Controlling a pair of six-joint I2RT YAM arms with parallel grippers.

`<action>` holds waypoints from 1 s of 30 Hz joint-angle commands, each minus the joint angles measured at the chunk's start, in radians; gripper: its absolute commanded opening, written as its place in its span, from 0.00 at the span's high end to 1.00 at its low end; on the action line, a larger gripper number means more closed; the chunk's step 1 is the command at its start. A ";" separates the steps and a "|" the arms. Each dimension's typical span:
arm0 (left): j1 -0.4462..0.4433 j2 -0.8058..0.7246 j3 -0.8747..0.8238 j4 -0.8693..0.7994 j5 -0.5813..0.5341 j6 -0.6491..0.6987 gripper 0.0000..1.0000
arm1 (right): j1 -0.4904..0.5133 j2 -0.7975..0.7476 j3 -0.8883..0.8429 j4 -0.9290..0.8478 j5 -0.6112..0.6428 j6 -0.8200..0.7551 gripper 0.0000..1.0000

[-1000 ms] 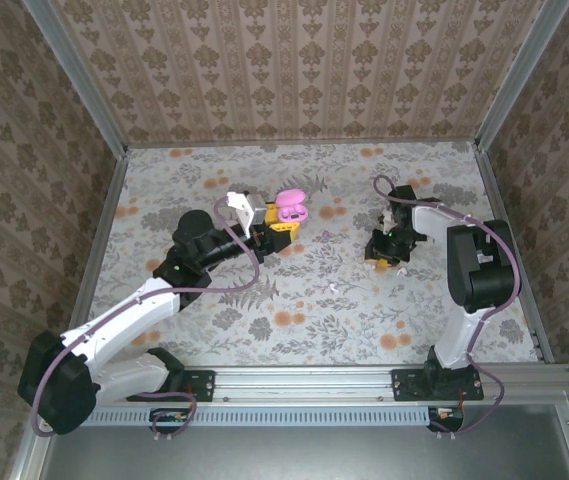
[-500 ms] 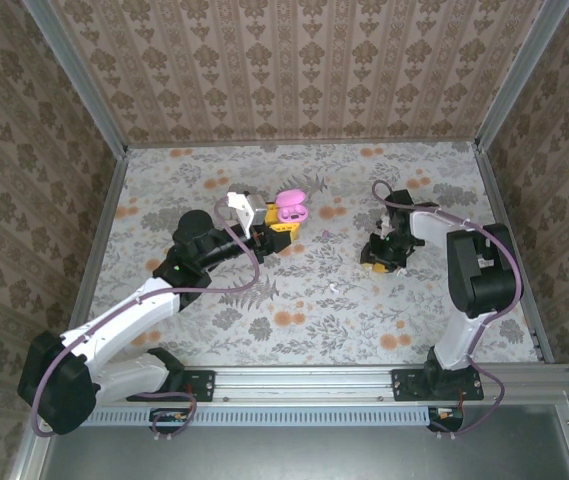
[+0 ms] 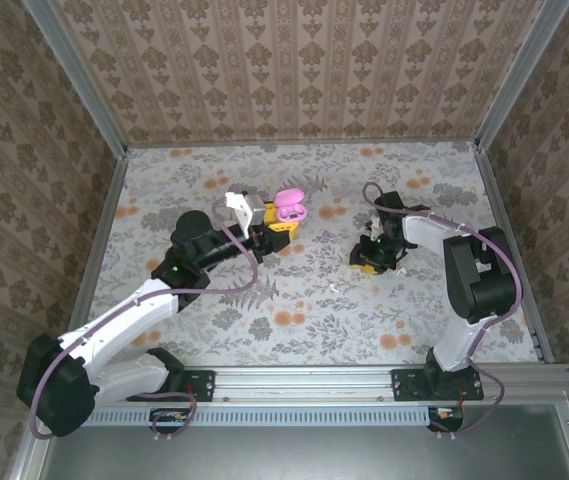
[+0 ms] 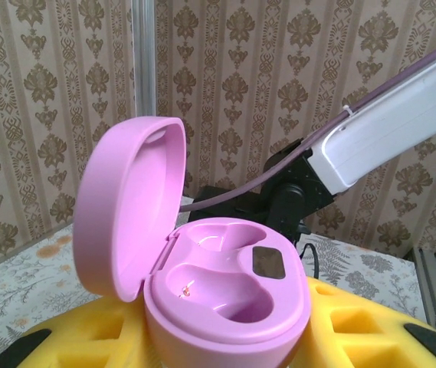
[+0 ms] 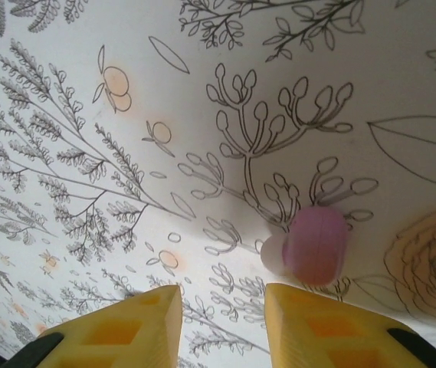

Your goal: Insert the wireless bluetooth earbuds into the charging case

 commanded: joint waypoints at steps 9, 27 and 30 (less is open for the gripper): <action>-0.009 -0.015 0.022 0.003 -0.005 0.016 0.61 | -0.031 0.007 0.111 -0.180 0.164 -0.192 0.66; -0.010 -0.011 0.032 -0.013 -0.009 0.022 0.61 | -0.041 0.113 0.153 -0.146 0.071 -0.189 0.68; -0.010 -0.009 0.031 -0.010 -0.010 0.022 0.61 | -0.040 0.116 0.147 -0.140 0.064 -0.181 0.69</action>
